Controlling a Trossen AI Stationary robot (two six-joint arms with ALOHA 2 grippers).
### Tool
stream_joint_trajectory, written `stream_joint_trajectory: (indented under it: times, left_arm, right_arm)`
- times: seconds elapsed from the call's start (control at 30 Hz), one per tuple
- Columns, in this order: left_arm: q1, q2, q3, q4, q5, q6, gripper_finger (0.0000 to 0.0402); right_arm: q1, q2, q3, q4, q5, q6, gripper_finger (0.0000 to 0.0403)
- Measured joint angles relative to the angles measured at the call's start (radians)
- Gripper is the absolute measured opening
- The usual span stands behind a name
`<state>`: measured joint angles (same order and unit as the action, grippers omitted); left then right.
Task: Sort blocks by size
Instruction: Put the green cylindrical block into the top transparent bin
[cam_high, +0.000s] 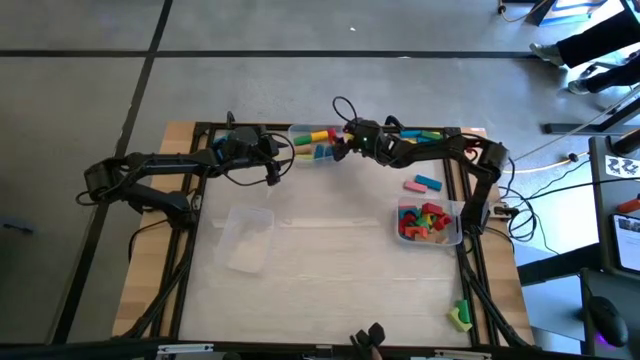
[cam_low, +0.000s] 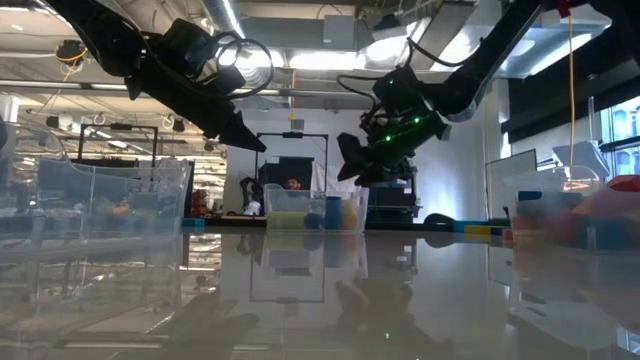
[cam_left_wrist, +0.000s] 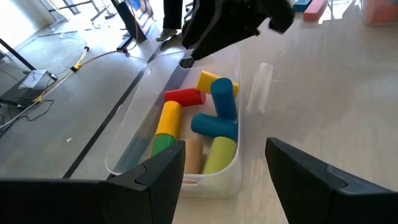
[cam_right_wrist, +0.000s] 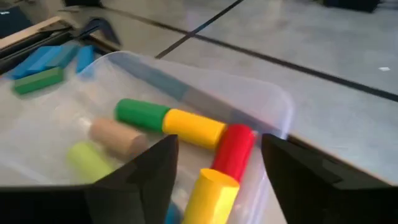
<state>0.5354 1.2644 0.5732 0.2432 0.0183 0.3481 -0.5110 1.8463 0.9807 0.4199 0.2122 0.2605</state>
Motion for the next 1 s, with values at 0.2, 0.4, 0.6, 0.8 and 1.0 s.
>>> stream_joint_trajectory:
  times: [0.2,0.4,0.6,0.8,1.0]
  left_arm:
    - [0.000,0.000,0.000,0.000,0.000,0.000,0.0218]
    - [0.000,0.000,0.000,0.000,0.000,0.000,0.0218]
    - [0.000,0.000,0.000,0.000,0.000,0.000,0.0218]
    - [0.000,0.000,0.000,0.000,0.000,0.000,0.0218]
    - [0.000,0.000,0.000,0.000,0.000,0.000,0.0218]
  right_arm:
    - [0.021,-0.092,-0.001,-0.061,-0.086,-0.003,0.0256]
    - [0.108,-0.246,-0.001,-0.277,-0.091,-0.004,0.0257]
    - [0.241,-0.382,-0.001,-0.528,-0.092,0.030,0.0257]
    - [0.396,-0.460,-0.001,-0.737,-0.092,0.160,0.0257]
    - [0.551,-0.472,-0.001,-0.866,-0.129,0.346,0.0257]
